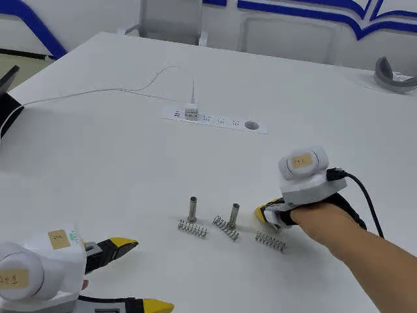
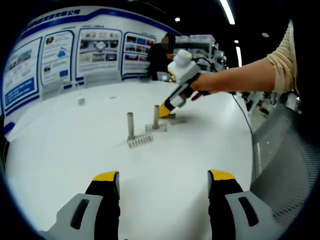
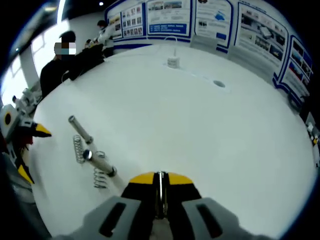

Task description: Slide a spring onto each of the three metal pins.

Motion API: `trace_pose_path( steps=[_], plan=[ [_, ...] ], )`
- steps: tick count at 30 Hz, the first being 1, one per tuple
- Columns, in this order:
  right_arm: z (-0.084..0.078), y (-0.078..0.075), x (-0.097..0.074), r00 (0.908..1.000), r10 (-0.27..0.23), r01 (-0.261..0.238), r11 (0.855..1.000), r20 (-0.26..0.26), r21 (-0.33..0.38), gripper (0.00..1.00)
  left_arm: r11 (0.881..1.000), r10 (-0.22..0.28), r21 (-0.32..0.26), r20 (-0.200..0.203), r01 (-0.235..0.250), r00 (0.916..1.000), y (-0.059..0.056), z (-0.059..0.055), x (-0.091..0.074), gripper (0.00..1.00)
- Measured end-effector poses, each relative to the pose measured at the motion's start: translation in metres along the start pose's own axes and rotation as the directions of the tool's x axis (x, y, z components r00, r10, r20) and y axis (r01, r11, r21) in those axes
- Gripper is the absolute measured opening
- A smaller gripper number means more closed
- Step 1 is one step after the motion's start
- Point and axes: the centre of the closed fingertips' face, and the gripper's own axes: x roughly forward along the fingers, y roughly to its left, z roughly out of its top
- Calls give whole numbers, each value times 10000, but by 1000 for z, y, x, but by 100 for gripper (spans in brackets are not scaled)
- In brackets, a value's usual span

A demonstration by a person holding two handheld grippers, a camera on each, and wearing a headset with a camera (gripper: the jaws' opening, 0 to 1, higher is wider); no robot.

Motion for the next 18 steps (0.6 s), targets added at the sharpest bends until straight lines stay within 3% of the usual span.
trace_pose_path(
  steps=[5,7,18],
  plan=[
    [-1,-1,0,10000,34,-34,10000,-33,83,8,10000,1,11,7,-2,10000,0,1,0,73],
    [-1,0,-2,10000,-57,57,9997,-7,-239,8,10000,18,23,21,-18,10000,0,2,0,73],
    [11,6,-30,9950,86,-92,9999,997,50,9,10000,6,91,29,-7,10000,0,2,1,72]
  ],
)
